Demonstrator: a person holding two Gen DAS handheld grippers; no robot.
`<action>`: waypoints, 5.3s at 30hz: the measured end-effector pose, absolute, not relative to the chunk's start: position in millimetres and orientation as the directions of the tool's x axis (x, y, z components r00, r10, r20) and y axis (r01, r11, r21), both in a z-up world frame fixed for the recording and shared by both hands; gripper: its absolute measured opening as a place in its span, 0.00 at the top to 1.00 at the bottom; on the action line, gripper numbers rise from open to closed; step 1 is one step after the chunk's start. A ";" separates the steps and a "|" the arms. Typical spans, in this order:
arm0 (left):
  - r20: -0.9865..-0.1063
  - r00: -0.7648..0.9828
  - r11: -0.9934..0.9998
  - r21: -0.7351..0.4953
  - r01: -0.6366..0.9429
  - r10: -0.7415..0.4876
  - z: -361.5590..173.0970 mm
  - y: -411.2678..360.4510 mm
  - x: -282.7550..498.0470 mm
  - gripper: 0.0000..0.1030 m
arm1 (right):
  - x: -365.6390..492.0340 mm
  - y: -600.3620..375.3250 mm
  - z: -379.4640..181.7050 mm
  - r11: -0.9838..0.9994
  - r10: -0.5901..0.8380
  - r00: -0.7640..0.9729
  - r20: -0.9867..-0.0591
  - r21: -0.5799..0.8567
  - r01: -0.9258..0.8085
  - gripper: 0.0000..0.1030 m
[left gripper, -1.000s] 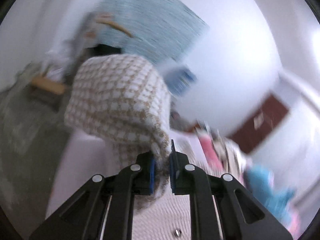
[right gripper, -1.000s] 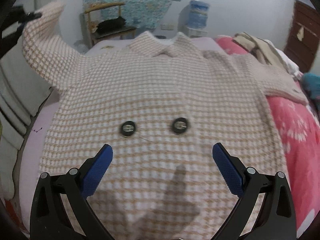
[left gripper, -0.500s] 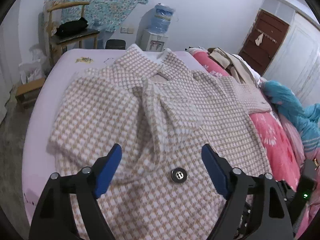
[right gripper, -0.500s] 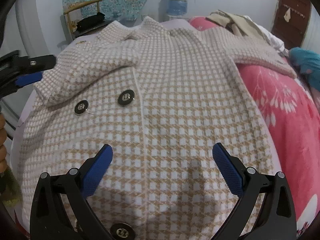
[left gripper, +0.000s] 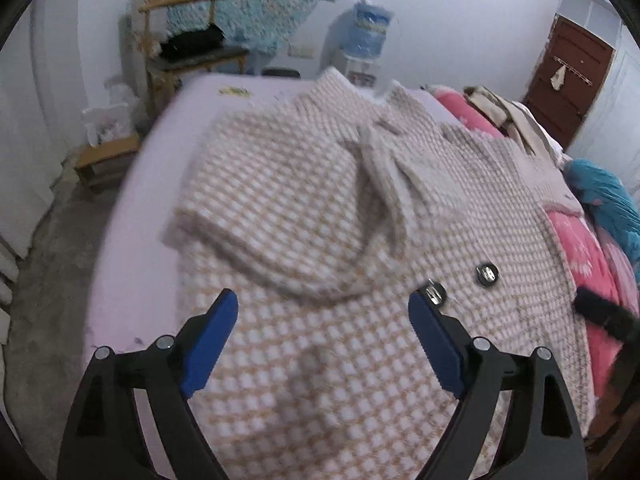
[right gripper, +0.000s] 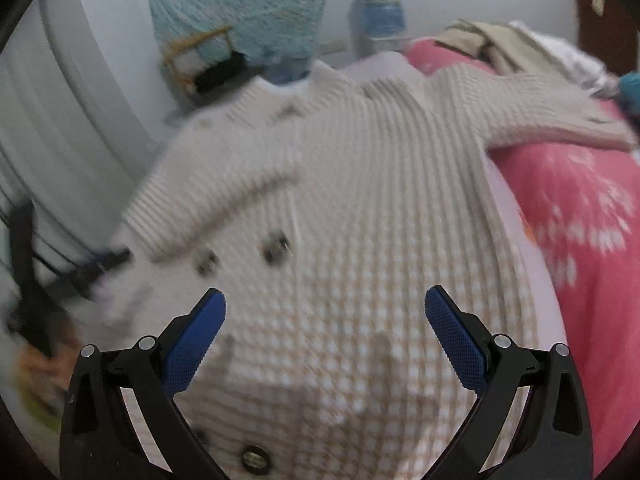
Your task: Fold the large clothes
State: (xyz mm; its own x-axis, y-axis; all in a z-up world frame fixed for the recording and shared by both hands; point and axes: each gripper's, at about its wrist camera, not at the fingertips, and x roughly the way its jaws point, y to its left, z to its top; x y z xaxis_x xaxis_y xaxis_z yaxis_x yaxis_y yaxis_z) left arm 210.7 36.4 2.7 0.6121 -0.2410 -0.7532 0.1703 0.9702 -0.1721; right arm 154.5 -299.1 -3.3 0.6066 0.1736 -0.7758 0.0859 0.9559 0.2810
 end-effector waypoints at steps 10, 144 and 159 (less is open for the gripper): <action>-0.743 0.663 0.995 -0.096 0.023 -0.087 -1.5 58.8 250.1 0.17 | 317.1 -291.0 9.4 0.861 0.441 0.492 -0.751 0.509 0.004 0.07; -0.780 0.626 0.995 -0.062 -0.081 0.002 -12.0 115.6 252.7 0.15 | 359.9 -320.3 -19.0 0.994 0.104 0.495 -0.862 0.111 -0.015 0.77; -0.828 0.495 0.964 -0.241 0.109 -0.263 -19.1 37.6 422.6 0.15 | 353.2 -277.1 -23.9 0.987 0.162 0.474 -0.865 0.132 -0.097 0.66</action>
